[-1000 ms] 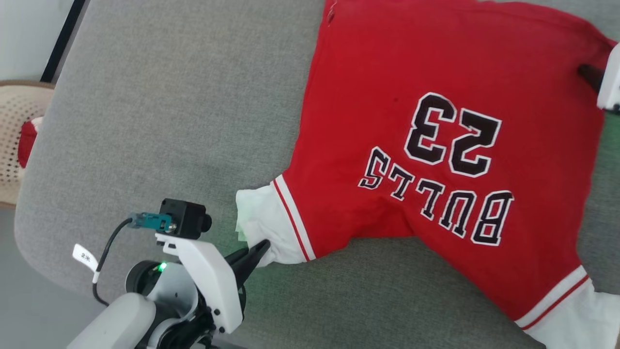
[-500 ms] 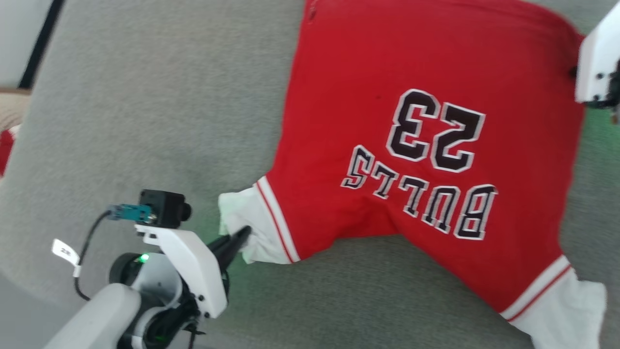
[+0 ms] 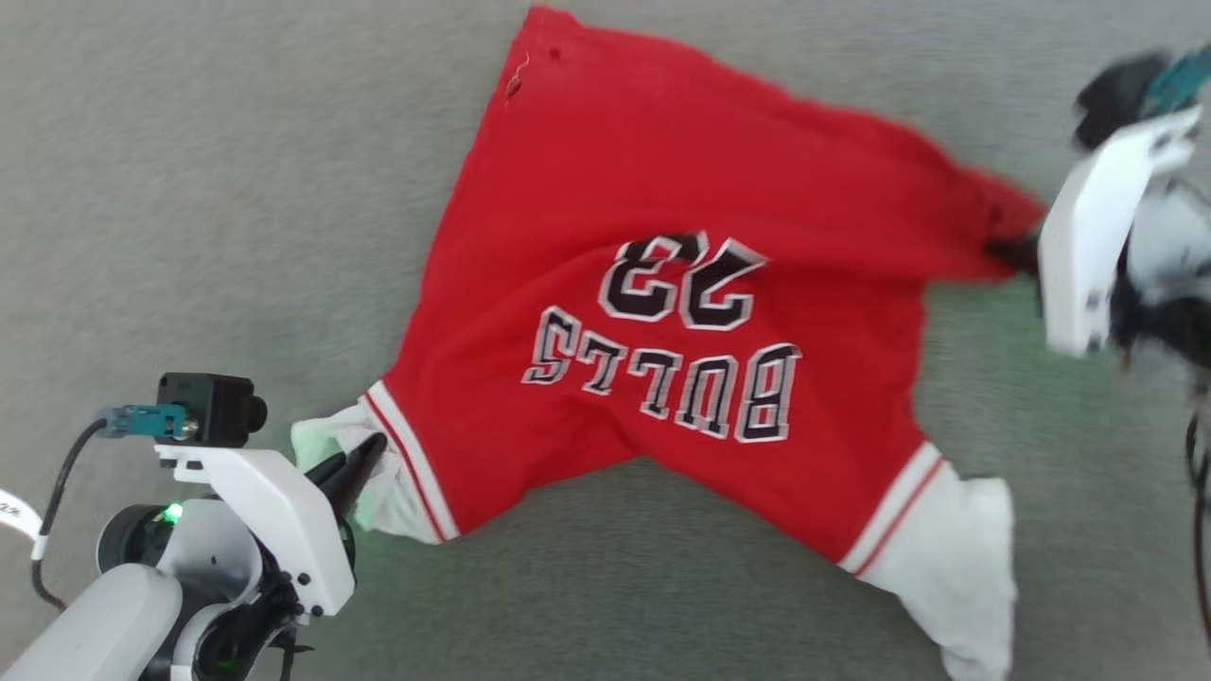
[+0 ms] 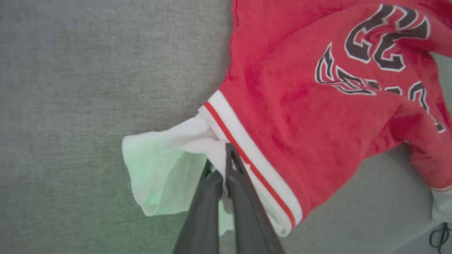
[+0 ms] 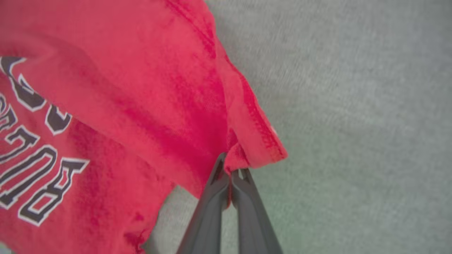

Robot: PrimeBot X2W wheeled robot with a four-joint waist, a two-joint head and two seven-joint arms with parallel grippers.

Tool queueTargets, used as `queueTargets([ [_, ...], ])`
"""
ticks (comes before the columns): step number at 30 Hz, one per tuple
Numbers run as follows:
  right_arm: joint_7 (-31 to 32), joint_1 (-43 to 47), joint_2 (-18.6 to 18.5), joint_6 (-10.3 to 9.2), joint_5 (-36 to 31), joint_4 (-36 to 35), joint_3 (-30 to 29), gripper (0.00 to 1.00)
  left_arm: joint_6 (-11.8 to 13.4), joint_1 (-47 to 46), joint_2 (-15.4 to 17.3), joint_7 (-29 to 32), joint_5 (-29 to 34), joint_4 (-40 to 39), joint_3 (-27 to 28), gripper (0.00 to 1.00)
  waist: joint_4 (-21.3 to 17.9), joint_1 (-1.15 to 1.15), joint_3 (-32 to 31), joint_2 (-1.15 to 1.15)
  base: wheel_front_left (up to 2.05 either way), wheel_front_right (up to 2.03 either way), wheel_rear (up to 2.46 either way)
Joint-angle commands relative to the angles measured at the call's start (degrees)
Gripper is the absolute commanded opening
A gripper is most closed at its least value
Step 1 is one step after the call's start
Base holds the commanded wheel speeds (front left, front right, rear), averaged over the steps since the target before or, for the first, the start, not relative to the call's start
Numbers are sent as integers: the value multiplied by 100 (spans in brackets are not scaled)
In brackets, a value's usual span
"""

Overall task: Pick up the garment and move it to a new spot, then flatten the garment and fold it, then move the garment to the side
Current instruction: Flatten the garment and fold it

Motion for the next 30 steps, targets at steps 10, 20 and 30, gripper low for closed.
queueTargets([
  [10, 599, 2184, 86, -2, 261, -2244, -510, 0, 153, 118, 211, 34, -11, -177, 138, 0, -676, 0, -168, 0, 0, 0, 0],
  [20, -101, 3636, 844, -8, -590, -1961, -897, 45, 63, -47, 105, 37, 12, -122, 73, 0, -579, 0, -98, 0, 0, 0, 0],
  [30, -302, 3520, 554, -2, -625, -2938, -1228, 100, 1, 51, 58, -10, -38, -40, 27, 0, -343, 0, -334, 0, 0, 0, 0],
])
